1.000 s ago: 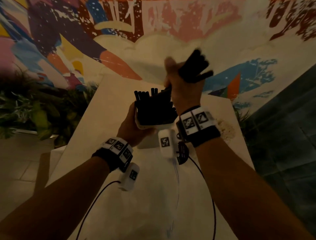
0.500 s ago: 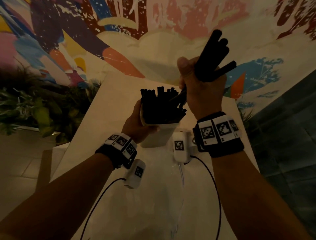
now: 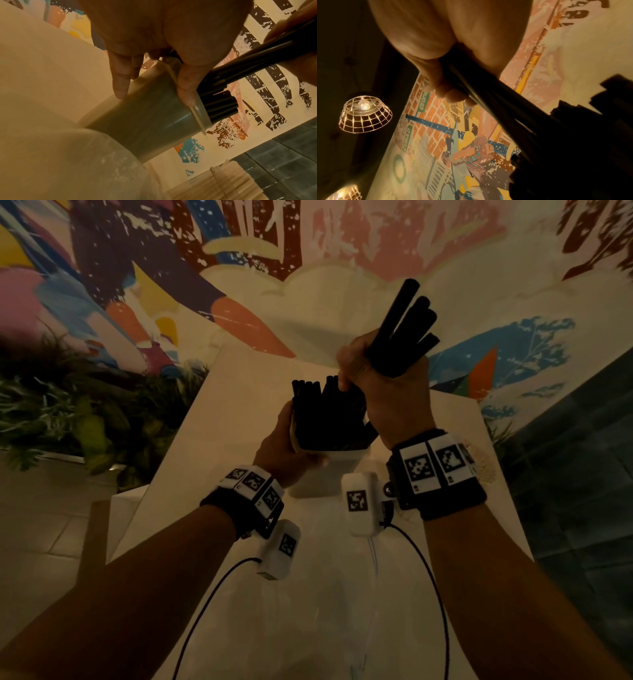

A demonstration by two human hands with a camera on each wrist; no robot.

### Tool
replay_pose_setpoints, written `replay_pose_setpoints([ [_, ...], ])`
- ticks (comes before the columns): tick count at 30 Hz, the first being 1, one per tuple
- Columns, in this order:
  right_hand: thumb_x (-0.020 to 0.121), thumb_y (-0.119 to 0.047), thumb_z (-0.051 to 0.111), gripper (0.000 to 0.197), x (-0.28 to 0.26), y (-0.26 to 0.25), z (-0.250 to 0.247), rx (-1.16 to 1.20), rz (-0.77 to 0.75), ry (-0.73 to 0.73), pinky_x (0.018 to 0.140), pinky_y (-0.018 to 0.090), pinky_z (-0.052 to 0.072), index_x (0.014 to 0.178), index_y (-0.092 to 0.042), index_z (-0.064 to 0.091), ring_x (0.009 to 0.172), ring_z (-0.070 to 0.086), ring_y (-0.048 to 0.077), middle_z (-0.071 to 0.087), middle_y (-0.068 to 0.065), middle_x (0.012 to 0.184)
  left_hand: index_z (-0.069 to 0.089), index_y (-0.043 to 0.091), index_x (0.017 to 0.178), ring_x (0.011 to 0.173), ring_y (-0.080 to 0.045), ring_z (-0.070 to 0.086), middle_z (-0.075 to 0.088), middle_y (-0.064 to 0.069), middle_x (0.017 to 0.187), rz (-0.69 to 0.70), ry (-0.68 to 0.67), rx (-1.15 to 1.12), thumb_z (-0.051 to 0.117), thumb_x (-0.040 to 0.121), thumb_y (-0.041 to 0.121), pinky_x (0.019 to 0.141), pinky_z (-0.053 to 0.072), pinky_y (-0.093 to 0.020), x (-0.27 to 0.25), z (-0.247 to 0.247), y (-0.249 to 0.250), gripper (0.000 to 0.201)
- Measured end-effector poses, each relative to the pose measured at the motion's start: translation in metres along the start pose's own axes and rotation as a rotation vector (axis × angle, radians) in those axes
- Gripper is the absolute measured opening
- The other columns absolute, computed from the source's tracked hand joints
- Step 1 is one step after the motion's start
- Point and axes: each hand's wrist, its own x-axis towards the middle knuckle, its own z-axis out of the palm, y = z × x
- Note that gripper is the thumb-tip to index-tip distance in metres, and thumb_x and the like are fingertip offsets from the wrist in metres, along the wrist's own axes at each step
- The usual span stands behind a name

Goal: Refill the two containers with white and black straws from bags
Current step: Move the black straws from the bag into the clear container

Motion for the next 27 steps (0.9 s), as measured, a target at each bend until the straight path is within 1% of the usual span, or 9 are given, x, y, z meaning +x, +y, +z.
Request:
replay_pose_setpoints([
  [4,0.082,0.002,0.060,0.011,0.002,0.004,-0.009,0.070,0.023,-0.018,0.064,0.031,0.050,0.075,-0.007,0.056,0.060,0.055,0.019,0.057,0.004,0.064,0.003,0.047,0.141,0.123,-0.033,0.047,0.049,-0.003,0.138,-0.011,0.003,0.023,0.079,0.066,0.021,0.101,0.042,-0.046,0.002,0.000,-0.002,0.110],
  [11,0.082,0.013,0.057,0.029,0.001,0.013,-0.008,0.071,0.005,0.033,0.068,0.033,0.052,0.070,-0.013,0.059,0.064,0.058,0.018,0.062,-0.007,0.063,0.003,0.047,0.141,0.119,-0.034,0.050,0.051,-0.005,0.135,-0.023,0.001,0.043,0.078,0.067,0.018,0.099,0.044,-0.046,0.001,-0.002,0.001,0.109],
  [14,0.082,0.012,0.055,0.023,-0.002,0.012,-0.011,0.157,-0.021,0.017,0.067,0.033,0.052,0.074,-0.009,0.058,0.063,0.058,0.019,0.062,-0.004,0.064,0.003,0.047,0.141,0.119,-0.033,0.051,0.052,-0.006,0.134,-0.034,-0.004,0.035,0.078,0.066,0.017,0.099,0.045,-0.048,0.000,-0.003,0.001,0.111],
  [17,0.082,0.012,0.055,0.019,-0.005,0.012,-0.014,0.170,0.003,-0.020,0.068,0.033,0.053,0.080,-0.007,0.058,0.063,0.058,0.020,0.061,0.002,0.067,0.003,0.048,0.141,0.118,-0.033,0.052,0.052,-0.005,0.134,-0.035,-0.001,0.036,0.079,0.065,0.019,0.099,0.044,-0.049,-0.002,-0.003,0.001,0.112],
  [20,0.080,0.012,0.056,0.018,-0.004,0.010,-0.020,0.152,0.000,-0.004,0.071,0.034,0.053,0.080,-0.007,0.058,0.065,0.060,0.022,0.060,0.006,0.071,0.003,0.048,0.141,0.119,-0.033,0.051,0.051,-0.005,0.135,-0.037,-0.004,0.035,0.079,0.065,0.019,0.100,0.044,-0.049,-0.002,-0.004,0.000,0.111],
  [22,0.079,0.011,0.057,0.020,-0.002,0.013,-0.019,0.104,-0.017,0.014,0.074,0.034,0.053,0.078,-0.009,0.060,0.068,0.061,0.020,0.063,0.003,0.074,0.003,0.047,0.141,0.120,-0.033,0.049,0.050,-0.005,0.136,-0.038,-0.003,0.029,0.078,0.066,0.017,0.101,0.043,-0.047,-0.003,-0.004,0.001,0.110],
  [24,0.079,0.012,0.059,0.030,-0.003,0.017,-0.012,0.078,0.032,0.010,0.078,0.032,0.054,0.074,-0.018,0.066,0.072,0.064,0.014,0.067,-0.008,0.072,0.004,0.046,0.142,0.121,-0.034,0.049,0.051,-0.006,0.135,-0.038,-0.004,0.029,0.078,0.067,0.016,0.099,0.043,-0.042,-0.002,-0.004,0.000,0.110],
  [26,0.079,0.012,0.062,0.039,-0.005,0.021,-0.005,0.066,0.070,-0.018,0.083,0.035,0.055,0.070,-0.026,0.070,0.076,0.066,0.014,0.069,-0.009,0.073,0.003,0.045,0.142,0.120,-0.035,0.049,0.052,-0.008,0.134,-0.039,-0.005,0.040,0.077,0.068,0.017,0.097,0.042,-0.040,-0.002,-0.004,0.001,0.109],
  [27,0.078,0.011,0.062,0.034,-0.005,0.022,-0.002,0.083,0.064,-0.036,0.083,0.036,0.054,0.072,-0.022,0.069,0.077,0.066,0.017,0.069,-0.006,0.074,0.002,0.045,0.142,0.119,-0.035,0.050,0.052,-0.009,0.133,-0.040,-0.003,0.049,0.077,0.069,0.018,0.096,0.042,-0.040,-0.002,-0.005,0.000,0.108],
])
